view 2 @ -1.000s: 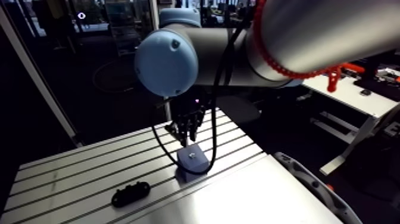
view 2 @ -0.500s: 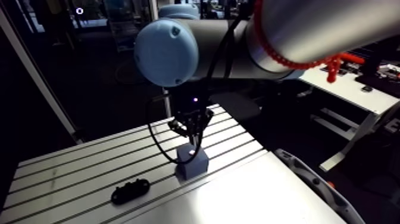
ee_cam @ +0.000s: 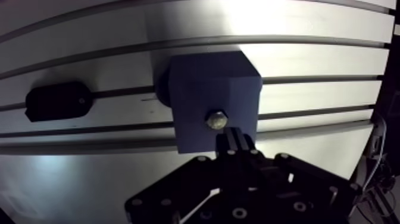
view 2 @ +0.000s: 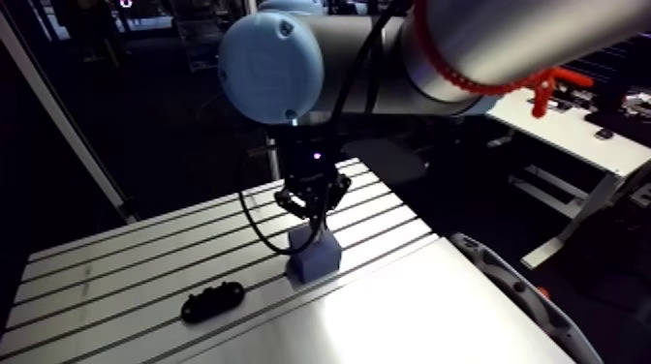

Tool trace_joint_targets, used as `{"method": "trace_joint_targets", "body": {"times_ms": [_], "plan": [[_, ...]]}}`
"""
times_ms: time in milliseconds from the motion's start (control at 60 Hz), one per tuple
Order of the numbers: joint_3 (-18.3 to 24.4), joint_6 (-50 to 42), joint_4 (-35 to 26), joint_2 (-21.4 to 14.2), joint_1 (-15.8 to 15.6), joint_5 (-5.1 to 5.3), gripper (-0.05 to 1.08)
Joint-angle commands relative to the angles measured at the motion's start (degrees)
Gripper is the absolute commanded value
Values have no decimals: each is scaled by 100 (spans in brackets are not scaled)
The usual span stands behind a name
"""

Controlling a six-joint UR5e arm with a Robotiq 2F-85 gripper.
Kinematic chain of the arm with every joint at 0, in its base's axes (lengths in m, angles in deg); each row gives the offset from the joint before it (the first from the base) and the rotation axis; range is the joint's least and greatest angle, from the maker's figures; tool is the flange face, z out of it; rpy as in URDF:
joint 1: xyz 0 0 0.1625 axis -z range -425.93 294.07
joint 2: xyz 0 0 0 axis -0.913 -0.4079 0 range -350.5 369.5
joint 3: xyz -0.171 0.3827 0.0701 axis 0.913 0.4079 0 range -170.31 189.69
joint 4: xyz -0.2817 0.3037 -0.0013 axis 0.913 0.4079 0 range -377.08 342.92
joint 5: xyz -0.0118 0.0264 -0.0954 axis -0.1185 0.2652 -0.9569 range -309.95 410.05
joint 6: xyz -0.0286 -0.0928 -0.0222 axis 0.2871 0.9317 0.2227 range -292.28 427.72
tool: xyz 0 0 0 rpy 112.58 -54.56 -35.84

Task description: Pick up the M10 bolt and insert it into the hex recess until seated.

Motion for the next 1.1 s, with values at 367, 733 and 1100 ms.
{"method": "trace_joint_targets", "body": {"times_ms": [367, 733, 1100], "plan": [[-67, 13, 185, 51, -35, 49, 108], [-102, 32, 210, 110, -35, 102, 108], [-111, 75, 211, 130, -35, 102, 108]]}}
